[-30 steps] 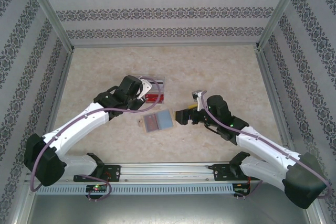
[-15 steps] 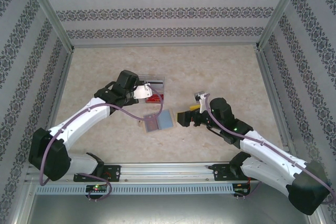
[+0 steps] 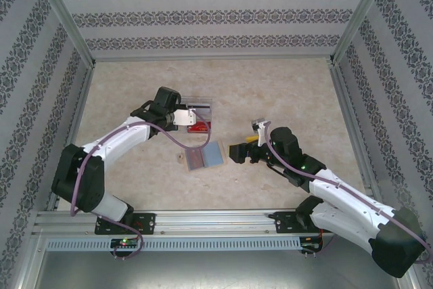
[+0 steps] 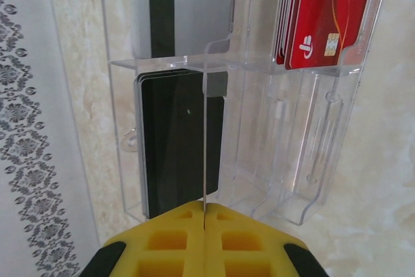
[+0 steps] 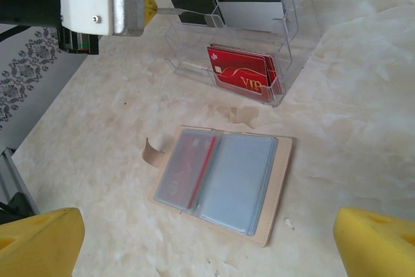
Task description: Take the credit cards out of the card holder
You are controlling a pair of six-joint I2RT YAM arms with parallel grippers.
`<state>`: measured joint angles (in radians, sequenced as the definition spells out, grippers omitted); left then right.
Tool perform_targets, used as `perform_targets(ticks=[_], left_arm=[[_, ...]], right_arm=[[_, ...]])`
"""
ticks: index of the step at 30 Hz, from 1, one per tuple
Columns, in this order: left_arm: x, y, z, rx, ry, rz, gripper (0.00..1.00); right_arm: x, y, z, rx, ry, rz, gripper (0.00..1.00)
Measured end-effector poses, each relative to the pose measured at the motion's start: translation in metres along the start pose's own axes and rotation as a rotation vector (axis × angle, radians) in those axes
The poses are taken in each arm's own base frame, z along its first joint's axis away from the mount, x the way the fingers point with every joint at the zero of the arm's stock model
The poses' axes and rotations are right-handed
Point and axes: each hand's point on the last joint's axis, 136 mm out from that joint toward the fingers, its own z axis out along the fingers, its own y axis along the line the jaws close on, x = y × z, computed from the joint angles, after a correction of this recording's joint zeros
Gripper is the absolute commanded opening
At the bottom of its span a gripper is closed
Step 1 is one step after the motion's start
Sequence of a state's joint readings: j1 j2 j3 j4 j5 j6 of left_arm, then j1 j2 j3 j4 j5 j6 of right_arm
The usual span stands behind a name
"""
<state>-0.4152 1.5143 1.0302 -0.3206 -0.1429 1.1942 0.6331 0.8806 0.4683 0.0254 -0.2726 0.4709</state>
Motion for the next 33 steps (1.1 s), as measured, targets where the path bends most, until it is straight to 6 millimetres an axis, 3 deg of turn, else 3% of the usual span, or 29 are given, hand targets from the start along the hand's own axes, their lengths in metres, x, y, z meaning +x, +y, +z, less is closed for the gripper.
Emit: perform_targets(ticks=[8, 29, 30, 32, 33], left_arm=[[-0.004, 0.017, 0.005, -0.027, -0.018, -0.019, 0.0], [0.002, 0.022, 0.028, 0.007, -0.003, -0.044, 0.02], [0.002, 0.023, 0.029, 0.006, -0.003, -0.045, 0.03], [0.001, 0.024, 0.03, 0.007, -0.003, -0.049, 0.18], [0.001, 0.024, 0.031, 0.009, -0.001, -0.056, 0.17]], right_arm=[[0.003, -0.002, 0.002, 0.006, 0.011, 0.004, 0.98], [0.006, -0.005, 0.005, 0.014, 0.026, 0.009, 0.98], [0.006, -0.005, 0.005, 0.014, 0.026, 0.008, 0.98], [0.006, -0.005, 0.005, 0.014, 0.026, 0.009, 0.98], [0.006, -0.005, 0.005, 0.014, 0.026, 0.009, 0.98]])
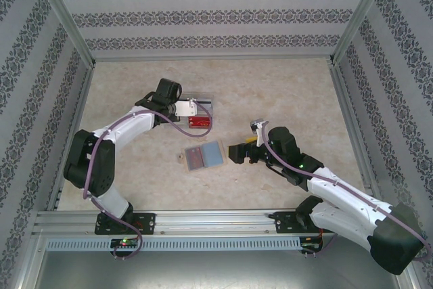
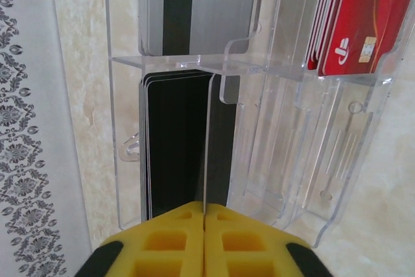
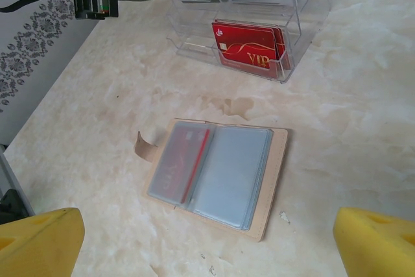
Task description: Take the credit cards out of the card holder
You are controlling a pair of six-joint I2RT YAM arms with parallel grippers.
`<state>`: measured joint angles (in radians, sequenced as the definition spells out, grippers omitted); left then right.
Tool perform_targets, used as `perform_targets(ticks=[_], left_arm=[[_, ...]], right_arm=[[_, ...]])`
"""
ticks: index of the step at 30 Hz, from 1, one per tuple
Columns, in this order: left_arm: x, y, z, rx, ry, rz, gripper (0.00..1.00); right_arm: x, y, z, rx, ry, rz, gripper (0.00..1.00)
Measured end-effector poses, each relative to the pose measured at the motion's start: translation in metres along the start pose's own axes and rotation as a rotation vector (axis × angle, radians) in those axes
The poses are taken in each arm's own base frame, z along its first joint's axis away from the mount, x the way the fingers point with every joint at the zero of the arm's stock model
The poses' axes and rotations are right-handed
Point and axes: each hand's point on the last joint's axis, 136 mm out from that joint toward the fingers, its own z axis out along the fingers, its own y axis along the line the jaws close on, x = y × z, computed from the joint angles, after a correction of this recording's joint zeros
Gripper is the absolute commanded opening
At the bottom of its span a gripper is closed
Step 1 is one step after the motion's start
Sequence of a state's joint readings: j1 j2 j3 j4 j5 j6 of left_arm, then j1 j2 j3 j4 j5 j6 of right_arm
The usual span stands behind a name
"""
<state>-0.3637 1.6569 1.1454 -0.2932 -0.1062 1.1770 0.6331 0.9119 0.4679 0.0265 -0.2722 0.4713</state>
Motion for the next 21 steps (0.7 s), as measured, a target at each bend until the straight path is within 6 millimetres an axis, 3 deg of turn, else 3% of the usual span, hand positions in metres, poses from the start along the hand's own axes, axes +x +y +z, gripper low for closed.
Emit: perform_targets(ticks=[9, 15, 21], left_arm=[[0.006, 0.018, 0.016, -0.01, 0.031, -0.055, 0.23], [0.01, 0.02, 0.023, -0.007, 0.051, -0.078, 0.24], [0.008, 0.027, 0.014, -0.023, 0.021, -0.129, 0.48]], right_arm=[[0.0, 0.0, 0.0, 0.0, 0.001, 0.0, 0.98], [0.0, 0.0, 0.0, 0.0, 0.001, 0.0, 0.98], [0.001, -0.001, 0.001, 0.002, 0.004, 0.001, 0.98]])
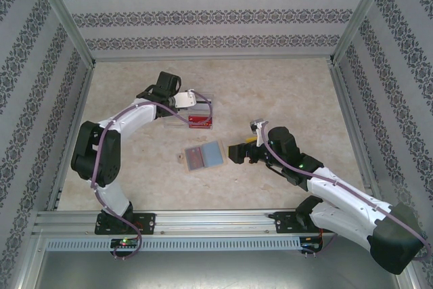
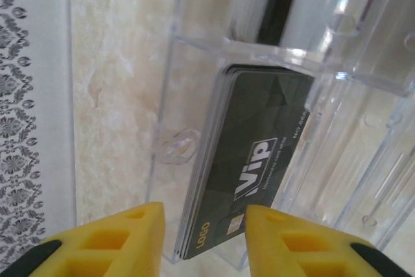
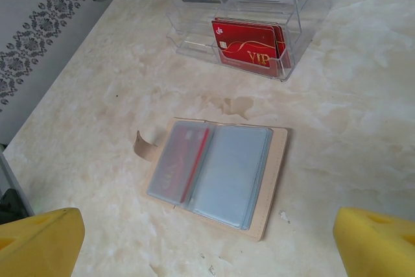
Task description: Take the credit cards out of the card holder
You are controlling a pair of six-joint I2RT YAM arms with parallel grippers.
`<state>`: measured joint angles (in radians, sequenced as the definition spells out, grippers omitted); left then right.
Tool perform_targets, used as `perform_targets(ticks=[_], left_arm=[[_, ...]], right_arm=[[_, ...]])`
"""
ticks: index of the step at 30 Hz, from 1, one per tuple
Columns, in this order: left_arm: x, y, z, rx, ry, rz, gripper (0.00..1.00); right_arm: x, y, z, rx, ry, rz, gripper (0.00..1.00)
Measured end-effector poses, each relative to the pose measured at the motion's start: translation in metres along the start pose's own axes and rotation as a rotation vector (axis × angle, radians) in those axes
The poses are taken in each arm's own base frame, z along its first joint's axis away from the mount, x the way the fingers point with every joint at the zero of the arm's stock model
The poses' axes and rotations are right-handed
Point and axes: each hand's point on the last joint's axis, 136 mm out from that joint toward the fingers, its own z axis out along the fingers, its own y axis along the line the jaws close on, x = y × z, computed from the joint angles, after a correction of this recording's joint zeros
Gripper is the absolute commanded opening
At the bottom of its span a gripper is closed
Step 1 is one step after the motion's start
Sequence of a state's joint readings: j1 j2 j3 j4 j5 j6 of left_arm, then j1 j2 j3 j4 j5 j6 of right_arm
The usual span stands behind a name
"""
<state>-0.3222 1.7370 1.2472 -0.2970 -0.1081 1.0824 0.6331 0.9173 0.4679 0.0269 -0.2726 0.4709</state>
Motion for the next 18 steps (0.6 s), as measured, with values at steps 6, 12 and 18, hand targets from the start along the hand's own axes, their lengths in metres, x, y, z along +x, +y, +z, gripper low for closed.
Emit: perform_targets(ticks=[6, 12, 18], left_arm=[[-0.01, 0.034, -0.051, -0.104, -0.097, -0.149, 0.77], [-0.02, 0.069, -0.111, -0.213, -0.232, -0.425, 1.0], [-0.008, 0.089, -0.148, -0.289, -0.287, -0.79, 1.0]], right_arm=[[0.001, 0.0, 0.001, 0.005, 0.001, 0.022, 0.98], [0.001, -0.003, 0.002, 0.018, 0.001, 0.054, 0.98], [-0.001, -0.009, -0.001, 0.043, -0.033, 0.103, 0.98]])
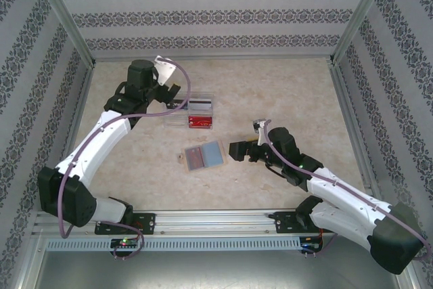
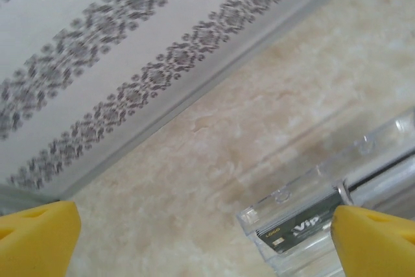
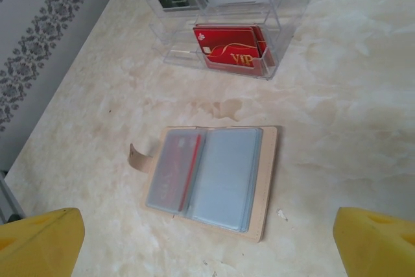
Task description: Take the credit cards out of the card holder
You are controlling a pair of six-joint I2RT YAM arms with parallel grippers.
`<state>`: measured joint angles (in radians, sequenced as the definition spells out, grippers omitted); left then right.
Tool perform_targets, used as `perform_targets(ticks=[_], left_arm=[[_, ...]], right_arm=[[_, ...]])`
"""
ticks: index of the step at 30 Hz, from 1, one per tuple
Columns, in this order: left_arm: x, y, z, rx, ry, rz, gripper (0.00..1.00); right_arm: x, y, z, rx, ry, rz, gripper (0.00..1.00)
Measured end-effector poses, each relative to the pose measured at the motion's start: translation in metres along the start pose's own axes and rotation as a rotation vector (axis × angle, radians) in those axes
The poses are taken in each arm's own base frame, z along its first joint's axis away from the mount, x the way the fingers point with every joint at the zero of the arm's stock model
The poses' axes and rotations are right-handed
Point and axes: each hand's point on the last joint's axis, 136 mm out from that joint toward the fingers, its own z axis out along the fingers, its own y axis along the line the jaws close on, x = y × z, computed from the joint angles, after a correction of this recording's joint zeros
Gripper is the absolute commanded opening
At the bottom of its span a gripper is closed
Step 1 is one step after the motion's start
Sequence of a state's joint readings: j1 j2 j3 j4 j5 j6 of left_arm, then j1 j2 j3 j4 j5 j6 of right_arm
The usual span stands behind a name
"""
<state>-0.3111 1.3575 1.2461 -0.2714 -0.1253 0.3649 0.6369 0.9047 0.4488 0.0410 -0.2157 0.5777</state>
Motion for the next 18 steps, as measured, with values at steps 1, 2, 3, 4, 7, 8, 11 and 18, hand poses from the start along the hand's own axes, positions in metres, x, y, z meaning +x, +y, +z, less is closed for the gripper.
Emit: perform_targets(ticks=[1, 2, 3, 4, 7, 8, 11, 18], left_arm=[[0.0, 0.004, -0.004, -0.017, 0.0, -0.063, 1.0], [0.0, 0.007, -0.008, -0.028, 0.003, -0.109, 1.0], [0.001, 0.011, -0.014, -0.04, 0.006, -0.176, 1.0], [0.003, 0.012, -0.019, -0.043, 0.013, -0.231, 1.0], [0.008, 0.011, -0.037, -0.017, 0.028, -0.375, 1.0], [0.009, 0.008, -0.042, -0.002, 0.028, -0.412, 1.0], [0.025, -0.003, -0.057, 0.045, 0.042, -0.559, 0.91], [0.12, -0.053, -0.066, 0.098, 0.246, -0.846, 0.71]], right_arm=[[0.001, -0.002, -0.001, 0.005, -0.009, 0.002, 0.98], [0.001, -0.004, -0.002, 0.009, -0.018, 0.002, 0.98], [0.002, -0.006, -0.003, 0.014, -0.024, 0.005, 0.98], [0.003, -0.008, -0.003, 0.02, -0.026, 0.009, 0.98], [0.002, -0.01, -0.003, 0.032, -0.031, 0.003, 0.98], [0.003, -0.01, -0.003, 0.032, -0.029, -0.003, 0.98], [0.008, -0.012, 0.001, 0.041, -0.006, -0.021, 0.94], [0.028, -0.004, 0.03, 0.051, 0.133, -0.086, 0.56]])
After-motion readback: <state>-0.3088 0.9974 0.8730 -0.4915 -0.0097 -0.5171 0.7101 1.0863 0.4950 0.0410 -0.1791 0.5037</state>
